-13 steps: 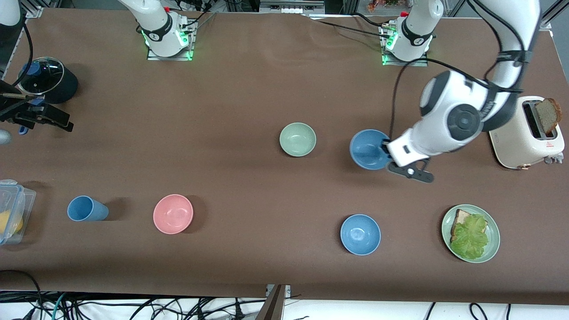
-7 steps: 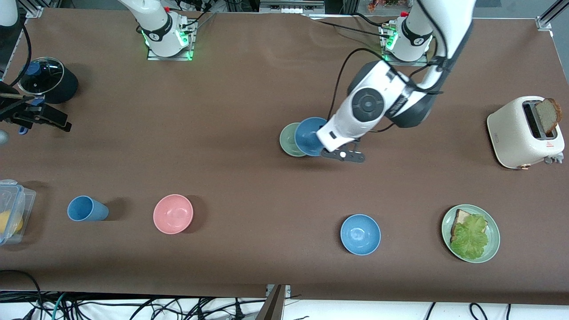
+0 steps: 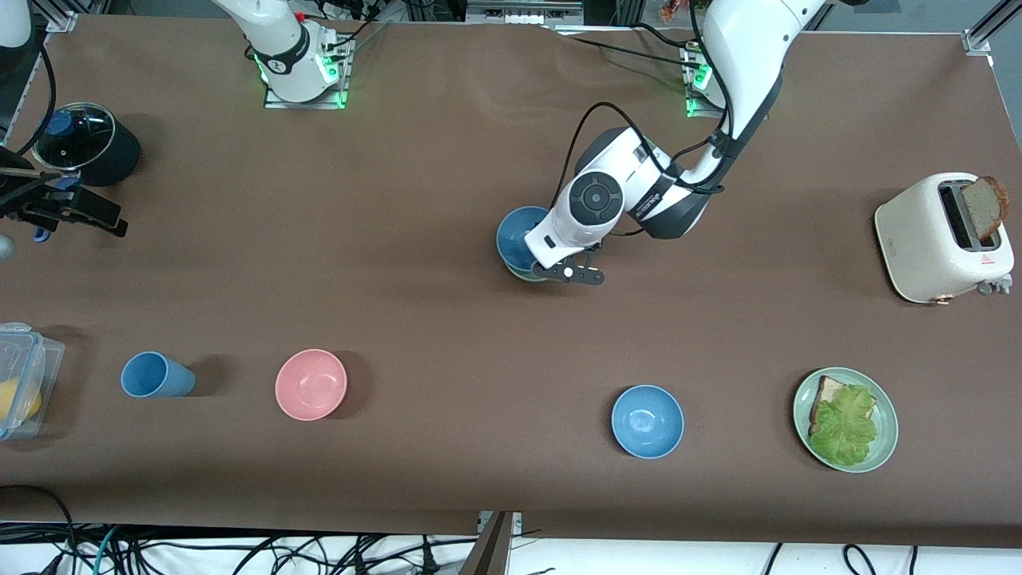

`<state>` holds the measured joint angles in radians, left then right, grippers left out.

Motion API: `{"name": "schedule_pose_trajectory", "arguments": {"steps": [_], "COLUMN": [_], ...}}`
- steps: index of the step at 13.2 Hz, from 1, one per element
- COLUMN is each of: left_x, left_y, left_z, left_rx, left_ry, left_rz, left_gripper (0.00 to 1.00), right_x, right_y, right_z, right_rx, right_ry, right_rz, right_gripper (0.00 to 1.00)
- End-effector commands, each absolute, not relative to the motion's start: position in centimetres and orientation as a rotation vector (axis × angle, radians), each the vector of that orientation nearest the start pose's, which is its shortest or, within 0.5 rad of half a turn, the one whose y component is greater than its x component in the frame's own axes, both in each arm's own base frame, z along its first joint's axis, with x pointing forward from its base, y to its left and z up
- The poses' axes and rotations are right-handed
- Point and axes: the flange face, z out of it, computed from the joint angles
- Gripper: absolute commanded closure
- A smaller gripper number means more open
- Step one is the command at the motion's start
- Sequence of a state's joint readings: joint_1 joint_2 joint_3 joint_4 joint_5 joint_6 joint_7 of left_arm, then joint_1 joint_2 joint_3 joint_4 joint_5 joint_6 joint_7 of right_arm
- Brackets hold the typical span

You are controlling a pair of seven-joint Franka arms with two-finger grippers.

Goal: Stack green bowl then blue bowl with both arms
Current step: 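Carry the blue bowl into the green bowl and open the left gripper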

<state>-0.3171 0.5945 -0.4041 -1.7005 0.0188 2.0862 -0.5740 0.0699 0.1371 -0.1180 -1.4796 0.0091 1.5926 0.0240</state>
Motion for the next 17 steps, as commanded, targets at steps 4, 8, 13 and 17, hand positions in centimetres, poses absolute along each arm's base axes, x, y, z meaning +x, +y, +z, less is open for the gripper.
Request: {"name": "schedule_pose_trajectory", "arguments": {"steps": [4,8,13,17], "left_x": [51.3,51.8,54.2,57.9], "left_y": [-41.5,-40.9,-37.9,-30.5], "left_z": [26.0,26.4,33.0,44.4], "left_rx": [-3.189,-3.186,-3.203,-3.158], "left_ry": [0.144,0.111,-0.031,-0.169], "left_rz": [0.418,0.418,0.329,0.316], "left_gripper": [1.0,0.0,0.0,0.0], "right_x": [59.3,59.3,59.3,59.3], "right_y": [-2.4,-2.4,-2.6,-2.6], "right_z": [59.4,59.4,59.4,59.4], "right_rx": [-3.153,-3.153,-3.153,-3.153], "right_ry": [0.098,0.096,0.101,0.101], "right_rz": [0.031,0.031,0.031,0.031], "right_gripper": [0.0,0.0,0.0,0.0]}}
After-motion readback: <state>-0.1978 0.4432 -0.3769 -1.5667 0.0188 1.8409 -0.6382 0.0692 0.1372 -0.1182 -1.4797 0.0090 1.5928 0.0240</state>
